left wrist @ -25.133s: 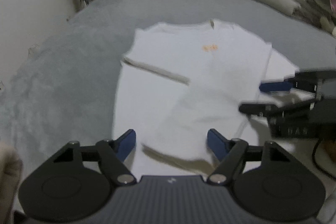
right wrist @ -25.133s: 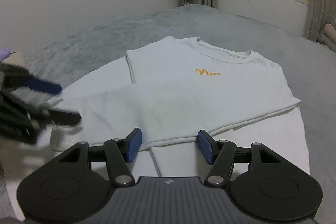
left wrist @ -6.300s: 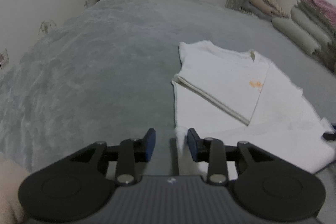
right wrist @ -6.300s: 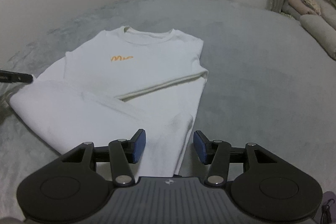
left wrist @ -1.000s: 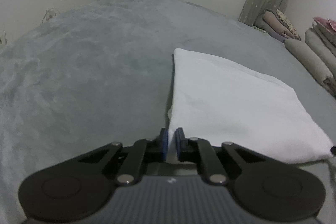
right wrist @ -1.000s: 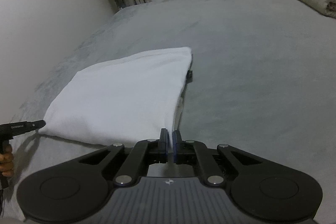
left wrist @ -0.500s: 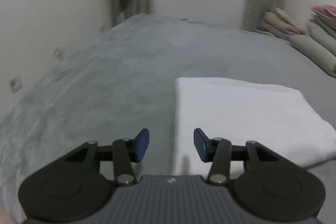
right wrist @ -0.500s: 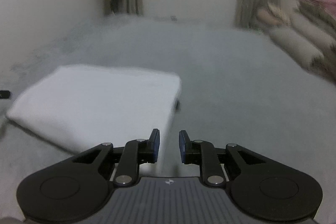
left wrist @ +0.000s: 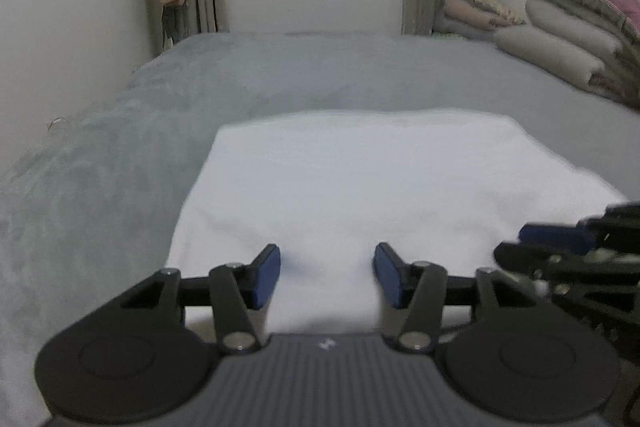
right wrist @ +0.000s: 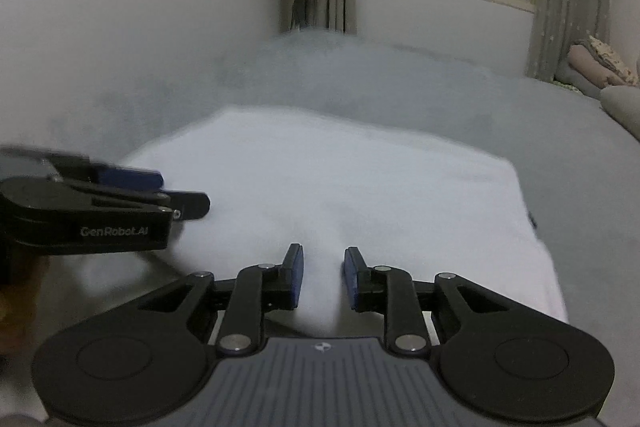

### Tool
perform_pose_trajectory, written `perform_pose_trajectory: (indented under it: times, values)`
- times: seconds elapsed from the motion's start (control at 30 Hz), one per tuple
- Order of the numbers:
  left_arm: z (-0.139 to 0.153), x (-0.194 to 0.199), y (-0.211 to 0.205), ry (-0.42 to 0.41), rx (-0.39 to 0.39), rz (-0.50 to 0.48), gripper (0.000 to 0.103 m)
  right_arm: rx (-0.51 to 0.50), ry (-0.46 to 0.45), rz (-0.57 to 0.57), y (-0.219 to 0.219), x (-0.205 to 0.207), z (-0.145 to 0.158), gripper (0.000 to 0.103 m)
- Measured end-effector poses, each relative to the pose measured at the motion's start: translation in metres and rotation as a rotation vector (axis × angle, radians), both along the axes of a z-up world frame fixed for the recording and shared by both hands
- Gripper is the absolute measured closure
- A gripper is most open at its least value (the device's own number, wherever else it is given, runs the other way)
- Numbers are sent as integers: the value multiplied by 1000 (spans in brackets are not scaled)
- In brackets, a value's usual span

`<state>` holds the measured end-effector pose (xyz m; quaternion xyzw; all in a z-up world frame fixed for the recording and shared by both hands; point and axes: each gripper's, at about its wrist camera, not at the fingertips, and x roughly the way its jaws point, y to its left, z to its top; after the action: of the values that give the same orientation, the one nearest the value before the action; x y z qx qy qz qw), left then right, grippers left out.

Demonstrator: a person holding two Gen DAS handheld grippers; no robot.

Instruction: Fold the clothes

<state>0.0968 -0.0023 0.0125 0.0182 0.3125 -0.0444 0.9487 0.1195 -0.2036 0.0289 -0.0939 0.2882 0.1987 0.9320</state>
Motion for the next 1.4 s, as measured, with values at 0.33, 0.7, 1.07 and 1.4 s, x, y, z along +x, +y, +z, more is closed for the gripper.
perform_pose_trajectory:
  times: [0.33, 0.7, 1.07, 1.4]
  values:
    - [-7, -2, 3, 5, 10, 6, 48, -11, 35, -4, -5, -6, -6, 81]
    - [-11, -2, -1, -33, -16, 10, 45, 33, 41, -22, -8, -7, -6, 81]
    - [-14, 3, 2, -29, -29, 17, 43, 105, 9, 49, 7, 17, 9, 82]
    - [-14, 3, 4, -31, -48, 23, 41, 195, 94, 18, -37, 41, -4, 103]
